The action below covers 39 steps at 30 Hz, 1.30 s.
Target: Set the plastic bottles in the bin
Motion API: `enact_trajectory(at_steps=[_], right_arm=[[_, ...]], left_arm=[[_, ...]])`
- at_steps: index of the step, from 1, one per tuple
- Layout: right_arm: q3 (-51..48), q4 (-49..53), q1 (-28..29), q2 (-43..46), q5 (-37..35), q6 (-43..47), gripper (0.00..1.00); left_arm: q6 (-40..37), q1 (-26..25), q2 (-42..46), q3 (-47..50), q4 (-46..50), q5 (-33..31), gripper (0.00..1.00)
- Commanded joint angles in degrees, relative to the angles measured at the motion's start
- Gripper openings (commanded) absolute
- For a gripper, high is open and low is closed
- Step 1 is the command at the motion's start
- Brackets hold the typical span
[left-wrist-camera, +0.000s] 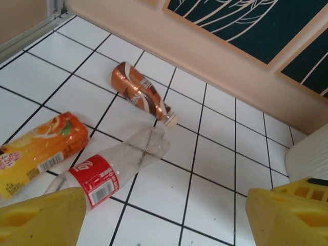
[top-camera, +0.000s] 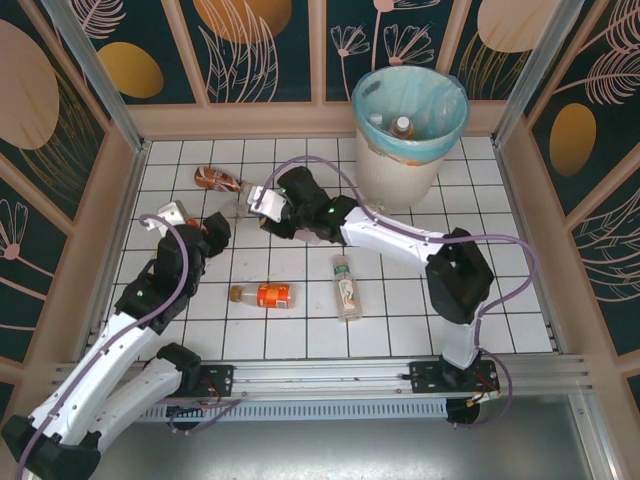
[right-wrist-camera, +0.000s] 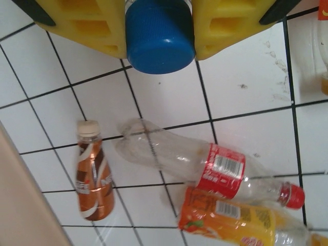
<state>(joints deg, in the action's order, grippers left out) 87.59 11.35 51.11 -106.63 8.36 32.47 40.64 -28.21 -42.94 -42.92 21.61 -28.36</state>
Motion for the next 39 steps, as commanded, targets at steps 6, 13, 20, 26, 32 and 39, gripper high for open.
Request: enact_trajectory(at_steps=[6,13,20,26,32,39], right_arm=[[1.0,-9.71,-6.31,16.13,0.94,-10.71,0.2],[2.92,-12.99,-15.07,23.19,-4.14,-18.23,0.2],[2.77,-16.26,-23.38,26.6,-8.57,-26.15,0.19],[1.04,-19.72,-30.16,26.24,-13.34,-29.96,0.18],[2.67,-19.57,-33.73,23.6,-15.64,-29.92,0.17],[6.57,-19.46,-34.27,16.62,-19.91,-27.48,0.17]], left_arm=[[-3.8,-0.36,-10.55,-11.11,-9.0,3.51,0.79],[-5.5,-0.45,-23.92,-24.62,-12.54,14.01,0.76],[-6.54,-4.09,-33.13,-33.94,-14.12,19.12,0.75],[-11.72,-8.01,-39.26,-43.99,-10.07,21.68,0.75],[-12.88,-8.97,-41.64,-46.29,-9.83,23.95,0.76],[-12.78,-9.6,-43.51,-46.97,-8.69,25.4,0.75]])
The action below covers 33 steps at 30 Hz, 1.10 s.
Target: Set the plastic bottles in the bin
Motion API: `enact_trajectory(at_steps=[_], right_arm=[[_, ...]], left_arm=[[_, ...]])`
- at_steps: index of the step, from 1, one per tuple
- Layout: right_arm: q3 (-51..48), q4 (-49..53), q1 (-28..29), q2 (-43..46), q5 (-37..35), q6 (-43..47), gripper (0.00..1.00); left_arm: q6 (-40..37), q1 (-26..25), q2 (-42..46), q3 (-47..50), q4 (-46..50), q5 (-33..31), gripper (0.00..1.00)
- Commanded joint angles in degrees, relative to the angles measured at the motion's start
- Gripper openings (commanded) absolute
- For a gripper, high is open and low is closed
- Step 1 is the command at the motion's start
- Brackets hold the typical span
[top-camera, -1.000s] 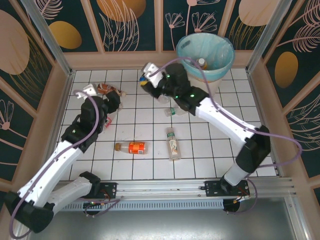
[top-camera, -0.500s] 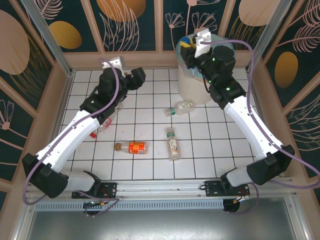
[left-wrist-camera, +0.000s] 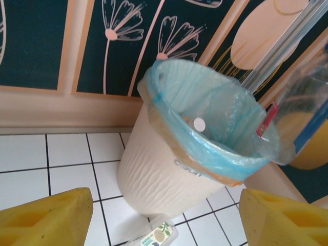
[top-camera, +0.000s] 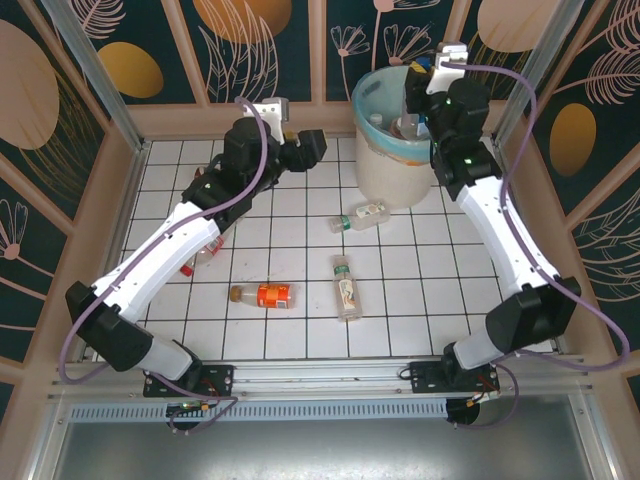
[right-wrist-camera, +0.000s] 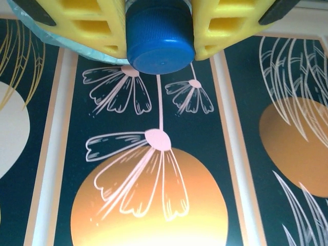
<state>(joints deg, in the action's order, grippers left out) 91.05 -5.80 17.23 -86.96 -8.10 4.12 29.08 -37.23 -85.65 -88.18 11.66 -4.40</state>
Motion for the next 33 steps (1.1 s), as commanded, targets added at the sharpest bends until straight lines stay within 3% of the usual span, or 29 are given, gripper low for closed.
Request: enact_trajectory(at_steps=[1,13,18,21,24,28,33], right_arm=[[3.64,-2.25,-0.32,-4.14,-4.25,1.45,0.17],[13.22,-3.26,-0.65,-16.39,-12.2,7.25,0.17],[17.46,-1.31,-1.63,-20.96,-17.68,6.18,0.21],[16.52,0.44,-2.98,-21.48,-15.99,3.24,0.22],[16.14,2.14,-3.34,-21.91,-16.02,1.79,0.29],[16.63,5.14,-3.34,-21.64,-15.74,0.1,0.51],[15.34,5.7,-3.35,-19.19,-14.59,-1.28,0.54]], left_arm=[[-1.13,-0.72,-0.92,-1.64,1.39,1.44,0.75],[-0.09,-0.81,4.08,6.17,-2.61,-4.41,0.76],[0.51,-0.82,3.89,6.53,-1.79,-3.91,0.77],[0.79,-0.76,3.38,6.61,-0.3,-3.65,0.77],[1.39,-0.79,3.53,7.86,-0.15,-3.99,0.77],[1.76,-0.78,3.97,8.6,-0.37,-3.9,0.77],[1.14,-0.81,4.52,8.2,-0.39,-4.34,0.77]])
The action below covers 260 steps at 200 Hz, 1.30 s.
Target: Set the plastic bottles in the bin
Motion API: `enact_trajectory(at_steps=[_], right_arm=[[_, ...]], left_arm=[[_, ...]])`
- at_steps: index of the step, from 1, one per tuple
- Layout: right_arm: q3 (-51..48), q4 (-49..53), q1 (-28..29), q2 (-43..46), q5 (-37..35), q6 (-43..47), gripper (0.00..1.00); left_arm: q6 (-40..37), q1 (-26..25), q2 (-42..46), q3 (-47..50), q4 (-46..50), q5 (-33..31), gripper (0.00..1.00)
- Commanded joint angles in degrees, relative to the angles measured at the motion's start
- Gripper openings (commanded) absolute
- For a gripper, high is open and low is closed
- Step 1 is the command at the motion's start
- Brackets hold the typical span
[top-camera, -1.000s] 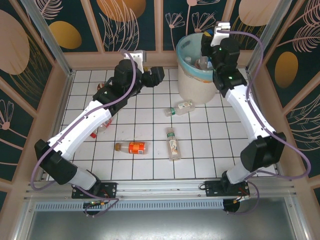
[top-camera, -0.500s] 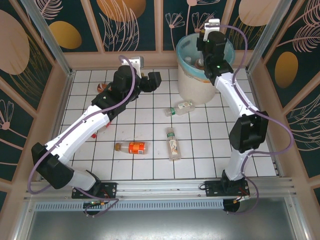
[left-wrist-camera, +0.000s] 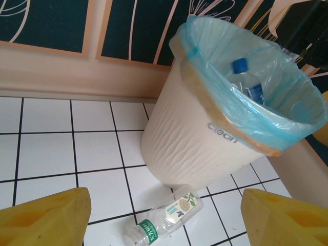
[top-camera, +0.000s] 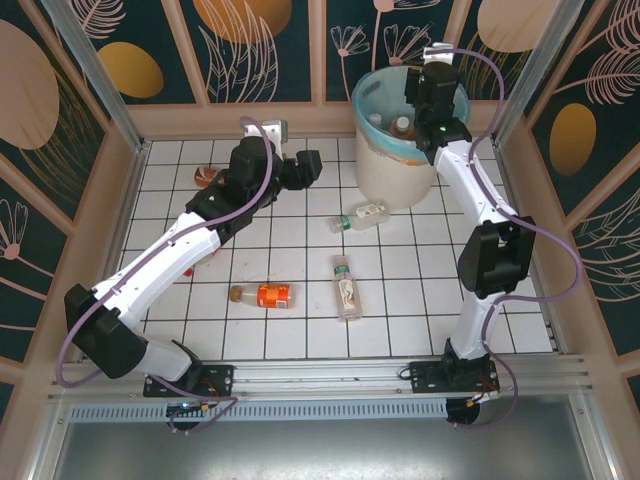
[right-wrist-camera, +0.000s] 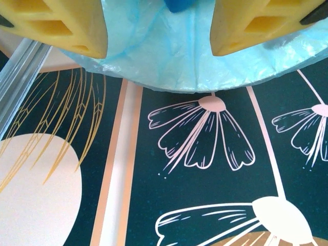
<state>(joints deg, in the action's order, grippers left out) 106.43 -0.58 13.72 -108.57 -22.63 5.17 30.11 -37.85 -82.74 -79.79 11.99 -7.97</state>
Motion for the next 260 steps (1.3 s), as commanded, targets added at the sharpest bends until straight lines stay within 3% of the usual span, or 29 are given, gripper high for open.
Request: enact_trajectory(at_steps=[1,91,151,178,219,260], right_arm=[[-0.35,0.25,0.23,2.78,0.16,-2.52,0.53],[-2.75,2.93,1.35,5.02,5.32,-7.13,0.51],[1.64,7.26,11.22,8.2,7.43,-3.71,0.52],[-0.54,8.21,16.56,9.29,12.05,-0.52,0.52],[-11.86,6.93,23.72,12.28,21.04,7.94,0.52],[-14.63,20.79,24.14,5.77,26.26,15.89,0.53]], left_arm=[[0.13,-0.21,1.7,-0.19,-0.73,-0.82,0.78],[-0.3,-0.16,5.05,2.98,-0.21,-3.52,0.78],[-0.81,-0.2,8.38,4.53,6.31,-6.6,0.81],[1.7,-0.18,11.36,10.01,7.34,-8.98,0.81],[8.12,-0.19,15.37,21.92,7.06,-5.2,0.8],[14.01,-0.21,19.07,34.99,5.03,-2.75,0.79]])
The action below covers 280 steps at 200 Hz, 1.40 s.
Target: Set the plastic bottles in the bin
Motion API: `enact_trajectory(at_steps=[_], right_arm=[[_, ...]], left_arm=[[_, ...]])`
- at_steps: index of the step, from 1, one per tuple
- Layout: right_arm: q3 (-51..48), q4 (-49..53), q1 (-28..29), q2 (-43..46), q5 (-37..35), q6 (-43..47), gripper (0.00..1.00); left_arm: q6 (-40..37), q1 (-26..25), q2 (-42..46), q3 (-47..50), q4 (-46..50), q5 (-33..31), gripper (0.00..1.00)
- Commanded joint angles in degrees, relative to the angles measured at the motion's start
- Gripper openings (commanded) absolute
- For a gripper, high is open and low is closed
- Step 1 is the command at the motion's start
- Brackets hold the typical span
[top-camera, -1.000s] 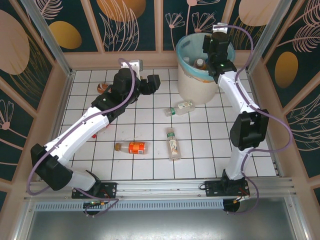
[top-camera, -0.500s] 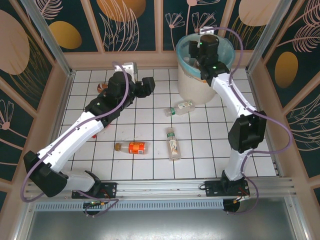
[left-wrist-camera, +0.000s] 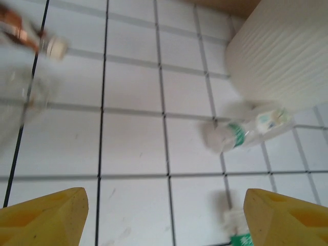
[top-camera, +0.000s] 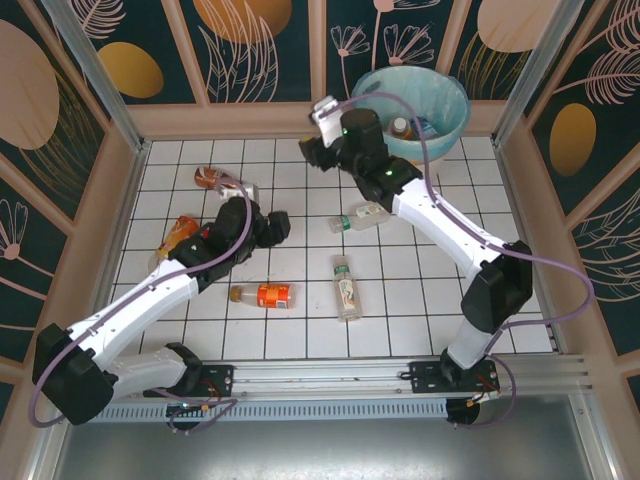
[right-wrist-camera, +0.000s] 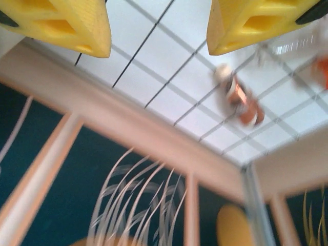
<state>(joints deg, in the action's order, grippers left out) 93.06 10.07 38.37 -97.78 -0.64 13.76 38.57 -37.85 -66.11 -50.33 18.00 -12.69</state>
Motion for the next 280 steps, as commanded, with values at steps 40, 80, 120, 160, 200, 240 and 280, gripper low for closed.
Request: enact_trajectory(at_steps=[40,80,120,160,200,240,280], right_arm=[[-3.84,16.38,-0.42,-10.56,1.79,14.01,0.53],[-4.17,18.48,-0.17,-16.3,-7.14,20.7,0.54],[-3.13,20.46,-0.42,-19.24,-7.05,21.9,0.6],[-5.61,20.1,-0.39,-18.47,-6.38,22.32,0.66],[-6.39,19.94,-0.37,-18.36,-5.51,22.86,0.68],[-10.87,15.24,-0.36,-18.87,-9.79,26.07,0.68],[-13.92,11.0,-0.39,-17.79,-10.49,28.75,0.68]], left_arm=[[8.72,-0.19,7.21,12.36,-4.09,5.22,0.8],[7.45,-0.17,8.18,11.64,-0.36,4.25,0.8],[7.28,-0.22,8.54,12.0,0.07,4.7,0.8],[6.8,-0.19,8.63,11.75,0.28,4.74,0.8],[6.12,-0.21,7.45,11.27,0.04,4.73,0.8],[5.82,-0.2,6.86,10.89,0.02,5.13,0.8],[5.57,-0.21,6.7,10.59,0.11,4.78,0.81]])
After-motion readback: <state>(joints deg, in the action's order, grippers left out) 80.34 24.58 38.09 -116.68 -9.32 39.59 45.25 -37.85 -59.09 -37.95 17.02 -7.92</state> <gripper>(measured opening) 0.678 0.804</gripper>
